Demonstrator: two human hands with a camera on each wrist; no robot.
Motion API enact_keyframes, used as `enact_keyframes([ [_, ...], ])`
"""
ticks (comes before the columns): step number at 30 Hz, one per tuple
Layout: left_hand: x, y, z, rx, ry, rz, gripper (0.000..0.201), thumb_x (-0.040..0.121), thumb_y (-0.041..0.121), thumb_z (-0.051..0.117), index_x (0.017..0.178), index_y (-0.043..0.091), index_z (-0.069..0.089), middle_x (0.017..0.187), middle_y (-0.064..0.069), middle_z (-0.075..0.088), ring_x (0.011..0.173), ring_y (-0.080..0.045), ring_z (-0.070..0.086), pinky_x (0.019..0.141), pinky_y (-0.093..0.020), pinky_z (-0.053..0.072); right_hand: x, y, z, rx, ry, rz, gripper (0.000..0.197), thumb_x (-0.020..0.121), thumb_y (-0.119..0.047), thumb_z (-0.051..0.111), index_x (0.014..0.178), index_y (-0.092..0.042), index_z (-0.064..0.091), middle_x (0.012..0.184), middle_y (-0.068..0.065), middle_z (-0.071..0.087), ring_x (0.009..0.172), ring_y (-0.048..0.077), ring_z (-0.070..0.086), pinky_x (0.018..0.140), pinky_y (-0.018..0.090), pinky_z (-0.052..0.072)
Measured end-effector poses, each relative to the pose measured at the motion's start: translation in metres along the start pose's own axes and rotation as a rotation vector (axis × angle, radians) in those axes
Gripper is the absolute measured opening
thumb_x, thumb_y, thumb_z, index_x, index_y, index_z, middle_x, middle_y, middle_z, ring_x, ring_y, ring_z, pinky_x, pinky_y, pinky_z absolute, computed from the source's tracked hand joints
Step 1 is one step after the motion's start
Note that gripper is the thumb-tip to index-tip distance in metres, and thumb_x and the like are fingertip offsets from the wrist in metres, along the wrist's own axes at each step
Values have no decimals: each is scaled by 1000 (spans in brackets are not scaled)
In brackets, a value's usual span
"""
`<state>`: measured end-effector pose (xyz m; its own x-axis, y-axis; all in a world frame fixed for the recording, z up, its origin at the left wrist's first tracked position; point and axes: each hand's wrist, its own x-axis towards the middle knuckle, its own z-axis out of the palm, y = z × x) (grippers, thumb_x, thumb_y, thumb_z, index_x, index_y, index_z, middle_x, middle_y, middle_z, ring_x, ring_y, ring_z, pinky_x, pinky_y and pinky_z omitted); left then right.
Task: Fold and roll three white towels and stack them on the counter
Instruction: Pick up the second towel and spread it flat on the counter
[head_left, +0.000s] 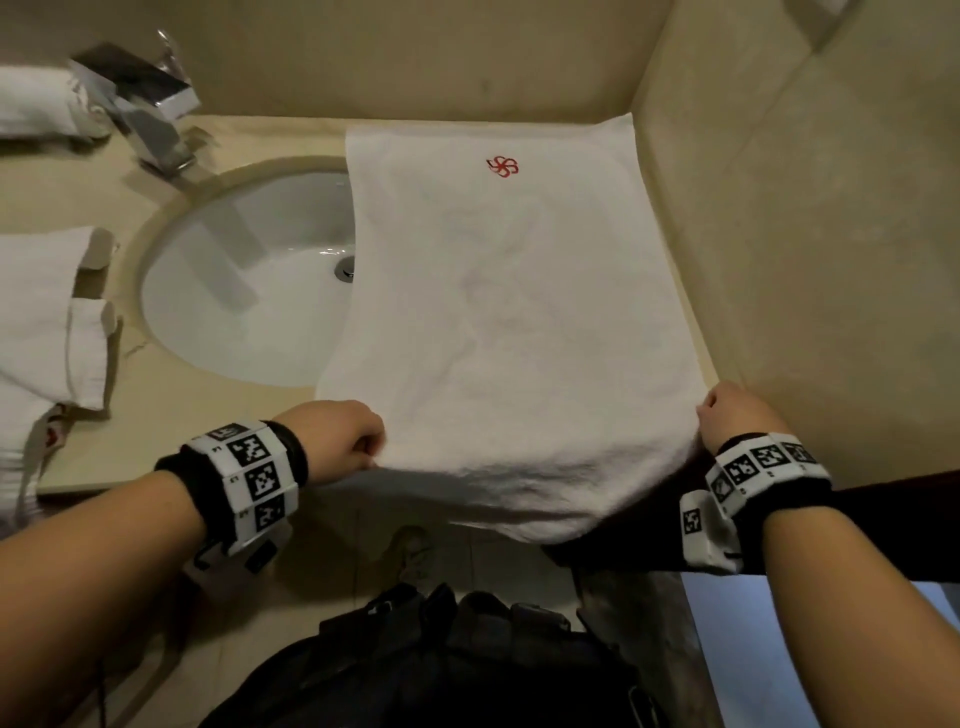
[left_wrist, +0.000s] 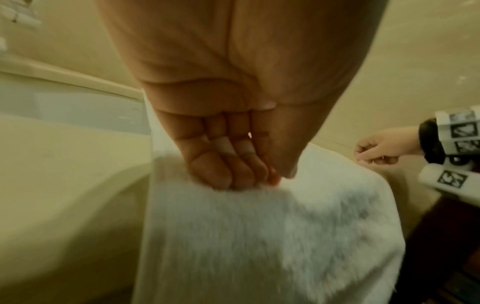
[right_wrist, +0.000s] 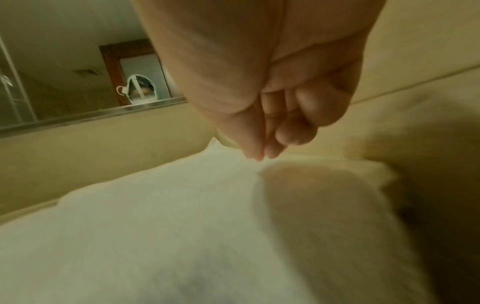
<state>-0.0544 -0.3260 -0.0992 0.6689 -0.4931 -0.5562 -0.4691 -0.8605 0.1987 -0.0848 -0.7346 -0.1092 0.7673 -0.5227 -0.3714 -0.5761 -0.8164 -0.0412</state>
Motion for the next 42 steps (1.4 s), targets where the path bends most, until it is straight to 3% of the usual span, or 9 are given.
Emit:
enact_keyframes([
  [5, 4, -15, -26, -164, 22, 30, 13, 88, 28, 55, 97, 20, 60, 98, 4, 59, 90, -14, 54, 81, -24, 42, 17, -37, -20, 28, 27, -162, 25, 93, -22, 43, 105, -4, 56, 110, 21, 62, 99, 36, 57, 76, 33, 40],
  [11, 67, -84, -110, -461, 335, -256, 21, 87, 25, 59, 104, 13, 60, 96, -2, 60, 87, -18, 54, 79, -25, 40, 76, -110, -53, 115, 112, -347, 17, 90, -17, 48, 97, -7, 59, 102, 18, 63, 81, 28, 53, 69, 29, 36],
  [19, 197, -161, -156, -779, 289, -531, 59, 88, 31, 57, 136, 2, 38, 135, -17, 49, 120, -31, 51, 102, -37, 41, 198, -165, -80, 117, 91, -164, 26, 89, -10, 52, 115, -2, 52, 116, 21, 57, 104, 36, 55, 79, 29, 38],
  [21, 221, -165, -148, -1090, 268, -544, 46, 90, 27, 55, 128, 3, 47, 121, -18, 56, 103, -25, 58, 86, -33, 52, 218, -168, -76, 67, 83, -117, 21, 89, -9, 52, 108, 0, 55, 111, 23, 60, 101, 37, 56, 77, 31, 39],
  [23, 234, -166, -144, -1353, 299, -556, 13, 92, 16, 52, 95, 6, 58, 97, -16, 58, 69, -16, 64, 59, -20, 56, 229, -168, -75, 58, 84, -94, 14, 90, -9, 51, 99, -2, 58, 106, 23, 62, 95, 36, 56, 75, 32, 38],
  [26, 242, -176, -142, -1405, 335, -529, 22, 93, 9, 49, 71, 9, 51, 72, -13, 55, 38, -5, 58, 41, -13, 50, 236, -170, -76, 37, 62, -89, 10, 90, -11, 52, 92, -4, 58, 101, 21, 63, 91, 33, 55, 72, 29, 34],
  [31, 234, -200, -151, -1471, 368, -552, 25, 93, 13, 49, 68, 12, 51, 71, -9, 55, 63, -19, 54, 56, -21, 54, 248, -191, -85, 15, 22, -160, 13, 92, -15, 49, 95, -4, 56, 103, 19, 62, 94, 34, 55, 73, 30, 35],
  [36, 237, -200, -149, -1407, 334, -512, 21, 94, 14, 48, 74, 9, 52, 74, -12, 54, 64, -22, 51, 51, -17, 52, 252, -186, -90, 1, 2, -114, 12, 91, -11, 50, 90, -2, 57, 102, 22, 63, 86, 32, 53, 75, 31, 35],
  [42, 239, -196, -152, -1359, 398, -516, 24, 93, 14, 49, 70, 10, 50, 77, -13, 55, 64, -22, 53, 57, -19, 54, 249, -194, -96, -73, -34, -129, 22, 92, -13, 47, 107, 1, 57, 114, 23, 60, 106, 38, 54, 88, 39, 42],
])
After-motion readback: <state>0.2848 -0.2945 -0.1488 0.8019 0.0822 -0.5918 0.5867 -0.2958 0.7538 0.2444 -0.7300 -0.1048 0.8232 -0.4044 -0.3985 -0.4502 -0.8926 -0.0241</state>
